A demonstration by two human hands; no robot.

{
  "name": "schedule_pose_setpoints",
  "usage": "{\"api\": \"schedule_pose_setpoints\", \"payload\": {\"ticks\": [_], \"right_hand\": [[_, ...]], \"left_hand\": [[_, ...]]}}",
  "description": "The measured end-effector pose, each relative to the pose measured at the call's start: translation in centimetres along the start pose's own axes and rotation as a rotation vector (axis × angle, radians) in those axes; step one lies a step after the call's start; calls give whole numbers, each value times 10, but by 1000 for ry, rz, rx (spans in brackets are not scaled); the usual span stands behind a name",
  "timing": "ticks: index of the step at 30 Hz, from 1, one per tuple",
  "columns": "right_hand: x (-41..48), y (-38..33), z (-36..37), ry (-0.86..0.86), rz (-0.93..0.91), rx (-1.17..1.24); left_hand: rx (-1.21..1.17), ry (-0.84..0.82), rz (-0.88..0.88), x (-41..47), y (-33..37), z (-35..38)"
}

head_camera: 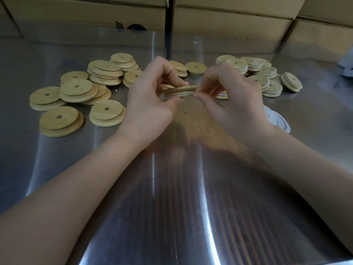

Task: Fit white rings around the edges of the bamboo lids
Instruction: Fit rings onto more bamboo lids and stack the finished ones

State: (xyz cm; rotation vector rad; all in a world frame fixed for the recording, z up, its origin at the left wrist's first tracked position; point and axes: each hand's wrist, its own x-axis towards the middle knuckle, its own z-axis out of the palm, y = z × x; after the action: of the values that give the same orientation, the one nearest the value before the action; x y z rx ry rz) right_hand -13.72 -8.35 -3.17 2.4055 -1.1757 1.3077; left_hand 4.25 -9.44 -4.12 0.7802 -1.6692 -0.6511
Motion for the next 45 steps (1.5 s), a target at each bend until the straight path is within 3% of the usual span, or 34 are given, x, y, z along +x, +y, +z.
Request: {"api": "schedule_pose_setpoints", "payload": {"ticks": [10,18,26,37,45], "right_hand": [[5,9,-2,-48,224,330],[10,4,-4,-145,329,567],[11,2,-5,-124,470,603],[12,9,-10,-218,538,799],[11,4,-6,-141,476,679]], "left_hand": [[95,-80,-37,-1,-6,-1],[-75,-138,-170,-1,-8,4],[-99,-158,-200,3,-9,3],[-148,-186,-182,2,-8,2],[-156,-204,-173,1,-12,-1]]}}
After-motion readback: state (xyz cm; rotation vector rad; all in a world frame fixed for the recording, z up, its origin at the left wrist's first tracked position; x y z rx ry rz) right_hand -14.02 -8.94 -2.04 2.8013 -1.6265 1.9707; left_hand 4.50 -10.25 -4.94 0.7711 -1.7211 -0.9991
